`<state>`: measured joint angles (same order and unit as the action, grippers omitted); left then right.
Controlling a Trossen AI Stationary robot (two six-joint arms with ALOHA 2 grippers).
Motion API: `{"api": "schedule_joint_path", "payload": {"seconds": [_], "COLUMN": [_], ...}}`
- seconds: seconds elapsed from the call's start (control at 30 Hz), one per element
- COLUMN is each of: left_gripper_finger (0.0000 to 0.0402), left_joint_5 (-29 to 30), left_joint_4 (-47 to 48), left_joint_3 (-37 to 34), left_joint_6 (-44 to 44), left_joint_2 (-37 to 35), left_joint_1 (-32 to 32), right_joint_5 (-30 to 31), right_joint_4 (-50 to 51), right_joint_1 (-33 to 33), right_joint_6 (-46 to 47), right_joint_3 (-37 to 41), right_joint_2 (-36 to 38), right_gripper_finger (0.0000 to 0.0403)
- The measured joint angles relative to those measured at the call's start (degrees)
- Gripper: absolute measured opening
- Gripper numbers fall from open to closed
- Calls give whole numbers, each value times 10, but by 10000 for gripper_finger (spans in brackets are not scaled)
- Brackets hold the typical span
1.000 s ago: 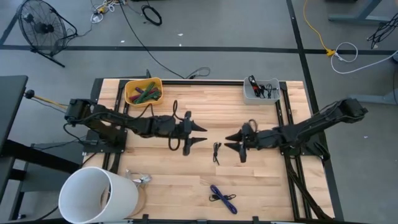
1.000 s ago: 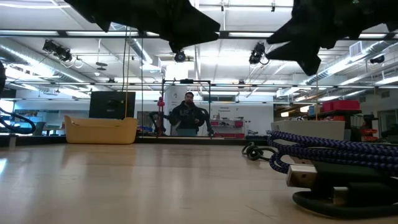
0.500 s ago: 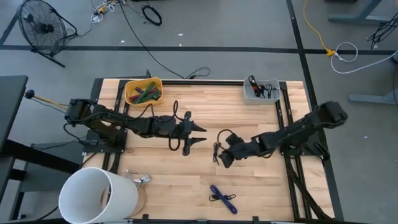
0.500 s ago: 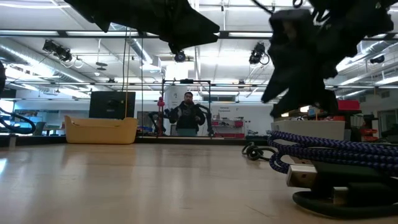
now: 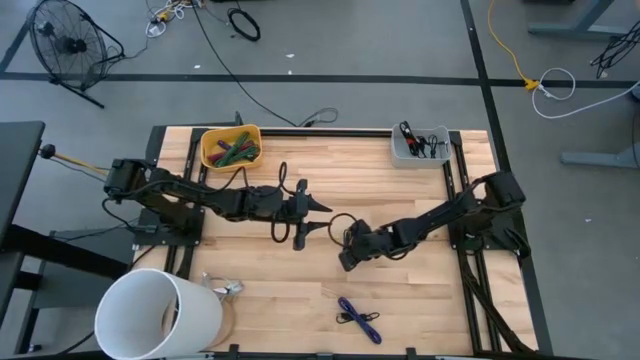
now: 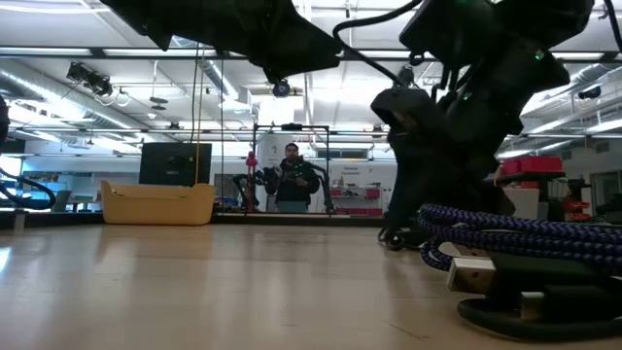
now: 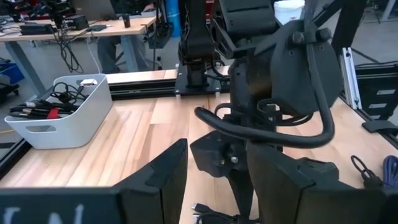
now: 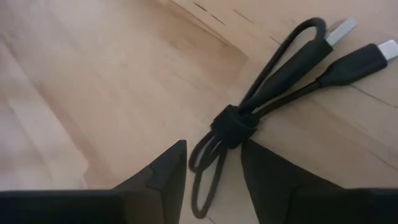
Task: Pick & Place USB Port
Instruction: Put the black charger cable into the gray bin
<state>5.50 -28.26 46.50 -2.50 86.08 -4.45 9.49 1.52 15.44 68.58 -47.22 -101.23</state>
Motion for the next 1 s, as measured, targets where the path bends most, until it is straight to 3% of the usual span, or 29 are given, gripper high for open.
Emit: {"api": "schedule_joint_path", "payload": {"seconds": [0.37, 0.63, 0.8, 1.0], "left_gripper_finger": [172, 172, 172, 172], "left_joint_5": [0, 0, 0, 0], "left_joint_4": [12, 11, 11, 11], "left_joint_3": [0, 0, 0, 0], "left_joint_6": [-3, -3, -3, -2], "left_joint_2": [0, 0, 0, 0], "left_joint_1": [0, 0, 0, 0], "right_joint_5": [6, -3, 2, 33], "right_joint_4": [33, 61, 63, 109], "right_joint_1": [-5, -6, -6, -10], "right_joint_6": [23, 16, -3, -47], "right_joint_3": [-12, -11, -9, -4], "right_joint_2": [-23, -23, -18, 40], "right_gripper_finger": [146, 12, 4, 1]}}
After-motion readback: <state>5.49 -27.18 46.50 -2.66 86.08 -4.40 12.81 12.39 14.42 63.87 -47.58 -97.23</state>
